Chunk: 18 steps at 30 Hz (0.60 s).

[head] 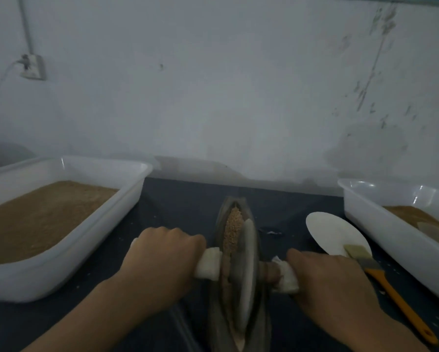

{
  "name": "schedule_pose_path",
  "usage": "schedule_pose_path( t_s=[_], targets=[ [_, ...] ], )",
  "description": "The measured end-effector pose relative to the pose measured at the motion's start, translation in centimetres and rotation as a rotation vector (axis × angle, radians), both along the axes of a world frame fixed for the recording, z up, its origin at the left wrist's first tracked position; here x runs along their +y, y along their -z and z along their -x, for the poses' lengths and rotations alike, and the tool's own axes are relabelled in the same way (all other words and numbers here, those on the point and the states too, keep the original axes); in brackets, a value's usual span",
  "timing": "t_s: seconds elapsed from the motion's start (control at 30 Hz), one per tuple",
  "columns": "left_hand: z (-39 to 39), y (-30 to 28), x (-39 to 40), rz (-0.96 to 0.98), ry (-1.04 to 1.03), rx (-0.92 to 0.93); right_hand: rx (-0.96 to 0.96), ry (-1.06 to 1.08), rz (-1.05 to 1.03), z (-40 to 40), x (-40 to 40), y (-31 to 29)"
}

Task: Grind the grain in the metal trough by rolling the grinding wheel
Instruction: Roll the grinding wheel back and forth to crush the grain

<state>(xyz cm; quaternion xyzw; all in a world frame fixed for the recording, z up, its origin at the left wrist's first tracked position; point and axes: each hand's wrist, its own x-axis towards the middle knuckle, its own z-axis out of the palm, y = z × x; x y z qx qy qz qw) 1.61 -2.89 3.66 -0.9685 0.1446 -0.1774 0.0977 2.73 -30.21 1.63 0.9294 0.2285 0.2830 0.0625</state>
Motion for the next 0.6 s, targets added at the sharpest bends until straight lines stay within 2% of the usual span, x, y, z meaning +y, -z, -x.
schedule_pose_path(
  t_s=[0.2,0.4,0.5,0.6],
  targets=[
    [-3.4,0.9,0.3,0.033,-0.032,-0.003,0.005,0.085,0.076,-4.2,0.9,0.2],
    [-8.7,0.8,-0.4,0.07,-0.091,-0.071,-0.018,0.207,0.052,-9.9,2.2,0.0],
    [-7.8,0.4,-0.7,0.057,-0.08,-0.056,0.028,0.202,0.051,-9.0,2.1,-0.1],
    [-4.8,0.4,-0.5,0.048,-0.05,-0.022,0.005,0.105,0.034,-5.4,1.7,-0.4]
  ],
)
